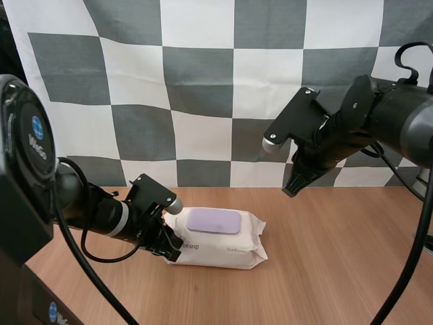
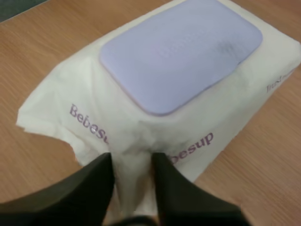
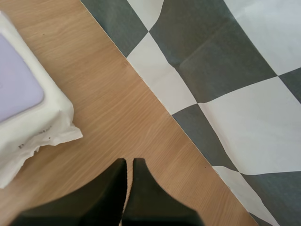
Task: Open the wet wipes lid
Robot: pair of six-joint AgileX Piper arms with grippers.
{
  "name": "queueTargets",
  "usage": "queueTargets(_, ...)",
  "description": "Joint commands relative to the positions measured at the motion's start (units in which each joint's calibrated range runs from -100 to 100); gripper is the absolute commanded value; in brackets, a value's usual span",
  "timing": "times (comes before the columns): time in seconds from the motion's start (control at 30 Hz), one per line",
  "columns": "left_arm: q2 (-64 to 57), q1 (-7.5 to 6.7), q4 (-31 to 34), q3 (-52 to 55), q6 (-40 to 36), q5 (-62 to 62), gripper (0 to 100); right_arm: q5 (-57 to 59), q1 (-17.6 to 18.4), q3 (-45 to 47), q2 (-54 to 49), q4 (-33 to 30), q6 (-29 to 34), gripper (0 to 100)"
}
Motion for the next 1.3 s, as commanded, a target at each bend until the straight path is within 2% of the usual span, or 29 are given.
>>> queueTargets(0.0, 0.0, -0.02, 0.2, 0.1, 0.2, 1.7, 0, 0.4, 0.0, 0.1, 0.0, -0.1, 0.0, 11)
queueTargets(0.27, 0.0, -0.02, 0.9, 0.1, 0.3, 19.4, 0, 3.9, 0.0, 0.1, 0.0, -1.5, -1.3, 11)
queueTargets(0.43, 0.0, -0.02, 2.4, 0.1, 0.3, 25.0, 0, 18.0, 0.2, 0.2, 0.0, 4.8, -17.4, 11)
queueTargets(0.57, 0.0, -0.02, 2.5, 0.1, 0.3, 29.6, 0, 22.1, 1.2, 2.3, 0.0, 8.7, -27.3, 11)
queueTargets(0.67, 0.0, -0.02, 2.6, 0.1, 0.3, 30.5, 0, 22.1, 2.6, 5.7, 0.0, 10.6, -33.1, 11)
queueTargets(0.8, 0.0, -0.02, 2.6, 0.1, 0.3, 30.5, 0, 19.5, 4.3, 9.7, 0.0, 11.0, -36.2, 11)
queueTargets(0.87, 0.0, -0.02, 2.6, 0.1, 0.3, 30.5, 0, 18.0, 4.9, 11.0, 0.0, 11.3, -36.2, 18)
queueTargets(0.97, 0.0, -0.02, 2.6, 0.1, 0.3, 30.5, 0, 16.6, 5.2, 12.3, 0.0, 12.6, -36.2, 42)
queueTargets(1.03, 0.0, -0.02, 2.8, 0.1, 0.3, 30.5, 0, 14.3, 5.2, 13.1, 0.0, 13.8, -36.2, 53)
queueTargets(1.27, 0.0, -0.02, 3.6, 0.1, 0.3, 30.5, 0, 8.6, 5.3, 16.8, 0.0, 21.2, -36.2, 55)
